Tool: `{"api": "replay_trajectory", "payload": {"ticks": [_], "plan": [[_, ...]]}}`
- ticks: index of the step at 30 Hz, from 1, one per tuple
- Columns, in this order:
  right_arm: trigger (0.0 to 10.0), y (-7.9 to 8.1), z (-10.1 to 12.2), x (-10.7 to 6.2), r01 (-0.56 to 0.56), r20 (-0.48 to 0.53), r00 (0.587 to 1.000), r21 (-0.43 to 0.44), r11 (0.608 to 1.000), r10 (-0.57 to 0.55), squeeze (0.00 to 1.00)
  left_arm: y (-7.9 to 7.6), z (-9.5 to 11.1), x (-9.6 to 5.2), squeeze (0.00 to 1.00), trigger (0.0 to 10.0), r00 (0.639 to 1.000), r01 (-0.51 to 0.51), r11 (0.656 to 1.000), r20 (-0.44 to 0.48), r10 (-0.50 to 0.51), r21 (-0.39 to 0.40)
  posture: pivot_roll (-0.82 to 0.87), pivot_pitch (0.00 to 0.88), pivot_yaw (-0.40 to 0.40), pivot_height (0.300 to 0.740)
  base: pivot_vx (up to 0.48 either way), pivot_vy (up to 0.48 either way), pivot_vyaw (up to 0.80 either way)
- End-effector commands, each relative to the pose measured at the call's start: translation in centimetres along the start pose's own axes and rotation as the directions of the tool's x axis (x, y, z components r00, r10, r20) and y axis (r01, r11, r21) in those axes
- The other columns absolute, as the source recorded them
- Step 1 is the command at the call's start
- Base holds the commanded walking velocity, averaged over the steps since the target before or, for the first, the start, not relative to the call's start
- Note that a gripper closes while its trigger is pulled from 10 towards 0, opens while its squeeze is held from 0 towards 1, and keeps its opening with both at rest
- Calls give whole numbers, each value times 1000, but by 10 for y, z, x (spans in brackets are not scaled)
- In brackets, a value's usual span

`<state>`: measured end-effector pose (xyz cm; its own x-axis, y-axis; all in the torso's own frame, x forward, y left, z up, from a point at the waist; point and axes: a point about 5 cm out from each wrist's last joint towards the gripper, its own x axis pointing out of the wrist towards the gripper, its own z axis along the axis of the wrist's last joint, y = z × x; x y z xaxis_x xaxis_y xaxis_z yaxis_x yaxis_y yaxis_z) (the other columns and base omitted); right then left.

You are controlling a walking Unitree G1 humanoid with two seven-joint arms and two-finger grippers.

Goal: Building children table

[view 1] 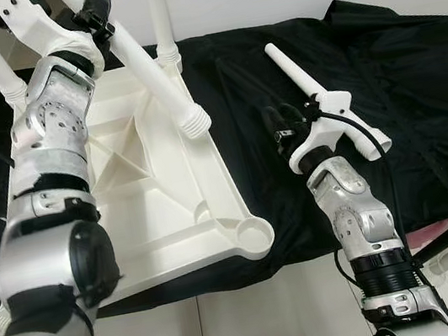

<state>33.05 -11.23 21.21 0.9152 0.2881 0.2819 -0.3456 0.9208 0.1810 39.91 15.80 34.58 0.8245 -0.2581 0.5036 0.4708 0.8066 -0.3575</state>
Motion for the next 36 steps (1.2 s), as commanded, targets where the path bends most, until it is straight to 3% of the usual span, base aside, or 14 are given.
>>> {"api": "replay_trajectory", "payload": {"ticks": [1, 10, 11, 12, 16, 24, 28, 30, 36], "plan": [[10000, 7, 2, -1, -64, -6, 998, -45, 997, 64, 0, -16, -6, -2, 0, 10000, 995, 96, 993, 22, -97, 67, -53, 82, -7, 740, 0, 0, 0], [10000, 11, 5, -4, -129, -30, 991, -64, 990, 127, 0, -56, -34, -15, 0, 10000, 976, 212, 974, 24, -215, 76, -62, 90, -13, 740, 0, 0, 0], [10000, 11, 5, -4, -133, -31, 991, -65, 989, 132, 63, -62, -36, -16, 0, 10000, 972, 232, 970, 27, -235, 72, -64, 90, -15, 740, 0, 0, 0], [10000, 12, 6, -4, -135, -31, 991, -68, 989, 133, 1000, -67, -38, -17, 0, 10000, 968, 247, 967, 31, -249, 63, -64, 90, -15, 740, 0, 0, 0], [10000, 13, 8, -5, -159, -35, 987, -47, 986, 157, 1000, -80, -43, -21, 0, 10000, 955, 292, 954, 28, -295, 72, -68, 90, -12, 740, 0, 0, 0], [10000, 7, 13, -3, -189, -69, 981, -137, 972, 181, 1000, -111, -49, -26, 0, 10000, 912, 406, 910, 20, -409, 79, -63, 71, -9, 740, 0, 0, 0], [10000, 2, 14, 0, -180, -88, 982, -176, 968, 167, 1000, -118, -51, -27, 0, 10000, 902, 429, 899, 12, -431, 89, -64, 65, -6, 740, 0, 0, 0], [10000, -2, 14, 2, -186, -121, 979, -217, 958, 162, 0, -124, -54, -29, 0, 10000, 892, 450, 889, 2, -452, 89, -67, 57, -2, 740, 0, 0, 0], [10000, -7, 12, 6, -221, -189, 967, -297, 929, 169, 0, -136, -61, -34, 0, 10000, 866, 499, 860, -25, -499, 104, -70, 48, 0, 740, 0, 0, 0]]}}
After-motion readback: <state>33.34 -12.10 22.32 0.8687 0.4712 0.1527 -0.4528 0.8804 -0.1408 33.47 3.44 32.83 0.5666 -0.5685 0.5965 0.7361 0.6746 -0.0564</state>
